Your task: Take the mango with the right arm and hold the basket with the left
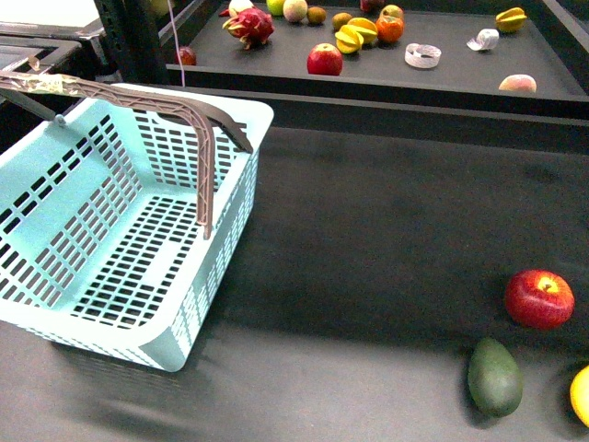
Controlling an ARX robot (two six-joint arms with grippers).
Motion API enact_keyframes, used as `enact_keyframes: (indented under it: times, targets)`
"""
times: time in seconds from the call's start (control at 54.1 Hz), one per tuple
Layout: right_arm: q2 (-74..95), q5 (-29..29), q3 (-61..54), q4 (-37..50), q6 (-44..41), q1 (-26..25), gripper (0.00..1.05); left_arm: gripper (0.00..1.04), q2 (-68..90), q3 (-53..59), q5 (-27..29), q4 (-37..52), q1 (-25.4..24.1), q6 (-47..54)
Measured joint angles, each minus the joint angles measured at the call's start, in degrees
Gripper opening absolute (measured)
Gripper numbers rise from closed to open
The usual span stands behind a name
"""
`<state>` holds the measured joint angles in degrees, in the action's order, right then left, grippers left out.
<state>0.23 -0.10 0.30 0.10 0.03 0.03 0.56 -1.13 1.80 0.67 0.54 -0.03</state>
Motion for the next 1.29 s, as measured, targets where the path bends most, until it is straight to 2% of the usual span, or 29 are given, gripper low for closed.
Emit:
enact_keyframes:
  times: [0.074, 0.111, 0.166, 0.203, 0.314, 0.462, 0.832, 0.999, 1.017, 1.295]
  targets:
    - [0.0, 0.0, 0.0, 0.0, 0.0, 0.0, 0.97, 0.99, 7.7, 0.3, 20.4, 13.6, 6.9, 2.2]
    - [0.0, 0.0, 0.0, 0.0, 0.0, 0.0, 0.97, 0.99, 14.4, 0.3, 28.5, 22.3, 9.6, 2.4]
    - [0.0, 0.0, 0.0, 0.0, 0.0, 0.0, 0.97, 0.99, 23.8, 0.1, 34.4, 31.8, 10.2, 1.4]
    - [0.0, 0.0, 0.0, 0.0, 0.0, 0.0, 0.97, 0.99, 30.6, 0.0, 35.4, 37.0, 10.0, -0.1]
    - [0.0, 0.0, 0.0, 0.0, 0.0, 0.0, 0.97, 0.99, 49.3, -1.2, 33.3, 46.7, 10.1, -5.1]
    - [0.0, 0.0, 0.0, 0.0, 0.0, 0.0, 0.97, 0.99, 65.2, -7.2, 30.7, 49.4, 9.9, -11.3]
    - [0.0, 0.0, 0.0, 0.0, 0.0, 0.0, 0.97, 0.99, 86.9, -25.7, 26.1, 42.5, 10.2, -35.9]
    - [0.0, 0.0, 0.0, 0.0, 0.0, 0.0, 0.97, 0.99, 93.5, -31.3, 24.9, 41.9, 10.9, -43.6]
    - [0.0, 0.0, 0.0, 0.0, 0.0, 0.0, 0.97, 0.99, 112.2, -50.9, 18.5, 35.6, 11.6, -54.7]
    - [0.0, 0.0, 0.0, 0.0, 0.0, 0.0, 0.97, 0.99, 119.0, -57.8, 17.7, 34.7, 9.4, -58.0]
